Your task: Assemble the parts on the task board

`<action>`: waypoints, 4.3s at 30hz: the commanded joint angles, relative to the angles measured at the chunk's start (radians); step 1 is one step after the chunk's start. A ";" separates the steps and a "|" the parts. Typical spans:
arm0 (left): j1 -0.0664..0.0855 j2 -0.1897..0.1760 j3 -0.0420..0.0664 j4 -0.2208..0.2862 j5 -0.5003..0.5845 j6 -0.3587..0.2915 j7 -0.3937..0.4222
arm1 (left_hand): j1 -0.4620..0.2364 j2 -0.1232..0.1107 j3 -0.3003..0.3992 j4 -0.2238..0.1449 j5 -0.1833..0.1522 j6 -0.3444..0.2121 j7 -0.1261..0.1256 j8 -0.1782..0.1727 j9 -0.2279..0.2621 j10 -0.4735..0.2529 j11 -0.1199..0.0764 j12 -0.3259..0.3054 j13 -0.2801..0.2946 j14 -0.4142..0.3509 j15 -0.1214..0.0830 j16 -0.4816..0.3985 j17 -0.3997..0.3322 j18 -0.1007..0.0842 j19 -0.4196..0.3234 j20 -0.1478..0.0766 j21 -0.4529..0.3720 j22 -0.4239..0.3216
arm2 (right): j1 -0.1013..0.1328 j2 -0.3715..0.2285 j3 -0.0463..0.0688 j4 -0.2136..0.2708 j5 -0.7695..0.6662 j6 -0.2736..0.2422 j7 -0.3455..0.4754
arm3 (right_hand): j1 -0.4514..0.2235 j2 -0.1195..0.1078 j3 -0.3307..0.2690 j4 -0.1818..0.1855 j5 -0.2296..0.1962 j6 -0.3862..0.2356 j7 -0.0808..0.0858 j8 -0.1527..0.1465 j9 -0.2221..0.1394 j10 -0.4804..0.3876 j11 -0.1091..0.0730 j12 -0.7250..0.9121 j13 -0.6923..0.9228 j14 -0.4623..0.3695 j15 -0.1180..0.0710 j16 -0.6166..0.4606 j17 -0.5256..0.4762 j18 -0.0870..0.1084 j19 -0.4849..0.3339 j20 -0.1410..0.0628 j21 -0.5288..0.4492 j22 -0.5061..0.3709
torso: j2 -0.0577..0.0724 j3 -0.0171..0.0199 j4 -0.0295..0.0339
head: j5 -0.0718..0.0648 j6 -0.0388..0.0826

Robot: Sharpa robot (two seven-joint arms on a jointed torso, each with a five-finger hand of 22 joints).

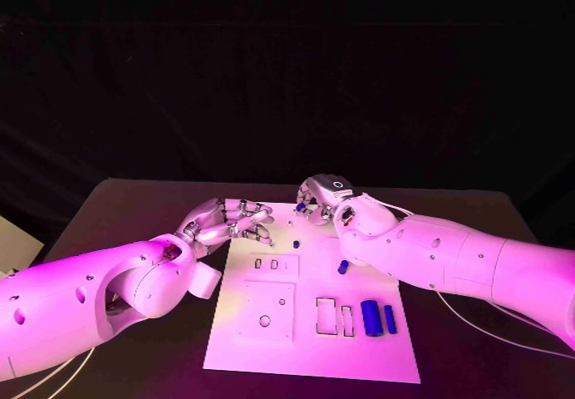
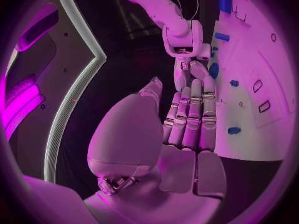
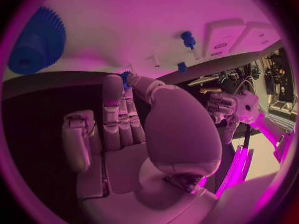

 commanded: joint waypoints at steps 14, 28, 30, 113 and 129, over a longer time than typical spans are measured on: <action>0.003 0.002 0.001 -0.001 0.003 0.006 0.008 | -0.007 0.003 0.001 -0.002 0.000 -0.008 0.034 -0.006 0.001 -0.004 0.006 -0.006 -0.001 -0.004 -0.001 -0.007 0.001 0.012 -0.008 0.001 -0.004 -0.001 | -0.001 0.005 0.000 0.010 0.005 0.012 0.017 | -0.015 -0.002 0.006 -0.005 0.003 -0.011 -0.001 0.003 0.000 -0.003 0.006 -0.008 -0.001 0.003 0.004 -0.002 -0.002 -0.007 0.105 -0.002 0.004 0.263 | 0.001 0.0001 -0.0004 | 0.005 -0.008; 0.003 0.004 0.001 -0.006 0.003 0.007 0.007 | -0.007 0.004 0.002 -0.001 0.000 -0.009 0.036 -0.007 0.002 -0.005 0.007 -0.007 -0.001 -0.004 0.000 -0.008 0.002 0.012 -0.008 0.002 -0.005 -0.002 | -0.001 0.004 0.001 0.019 0.005 0.017 0.015 | -0.015 -0.004 0.007 -0.007 0.003 -0.013 0.001 0.002 0.001 -0.004 0.007 -0.011 -0.001 0.002 0.004 -0.002 -0.004 -0.007 0.105 -0.002 0.004 0.263 | 0.002 -0.0001 0.0008 | 0.006 -0.006; 0.003 0.004 0.001 -0.007 0.003 0.007 0.007 | -0.007 0.004 0.002 -0.001 0.000 -0.009 0.036 -0.007 0.002 -0.005 0.007 -0.007 -0.001 -0.004 0.000 -0.008 0.002 0.012 -0.008 0.002 -0.005 -0.002 | -0.001 0.006 0.001 0.017 0.005 0.025 0.016 | -0.016 -0.006 0.008 -0.007 0.003 -0.015 0.002 0.001 0.002 -0.005 0.008 -0.012 -0.001 0.001 0.005 -0.003 -0.005 -0.007 0.105 -0.001 0.004 0.263 | 0.002 -0.0002 0.0011 | 0.006 -0.006; 0.003 0.011 -0.001 -0.060 0.017 0.024 -0.003 | -0.016 0.009 0.000 0.002 0.000 -0.010 0.036 -0.008 0.005 -0.005 0.008 -0.008 0.000 -0.004 0.002 -0.014 0.008 0.012 -0.007 0.004 -0.009 -0.006 | 0.031 -0.284 0.034 0.144 0.242 0.227 0.082 | 0.023 -0.059 -0.352 0.107 0.005 -0.237 0.031 0.041 -0.093 0.208 0.007 1.347 1.289 0.145 0.014 0.535 0.915 -0.007 0.105 0.006 0.004 0.263 | -0.029 0.0102 -0.0379 | 0.009 -0.006; 0.003 0.012 -0.001 -0.059 0.017 0.026 -0.005 | -0.017 0.010 0.000 0.002 0.000 -0.010 0.036 -0.008 0.005 -0.004 0.008 -0.008 0.001 -0.004 0.002 -0.015 0.008 0.012 -0.007 0.004 -0.009 -0.006 | 0.023 -0.232 0.030 0.114 0.233 0.240 0.046 | 0.045 -0.035 -0.437 0.166 0.005 -0.233 0.030 0.048 -0.107 0.298 0.009 1.437 1.422 0.152 0.013 0.538 0.952 -0.007 0.105 0.010 0.004 0.263 | -0.029 0.0087 -0.0365 | 0.008 -0.014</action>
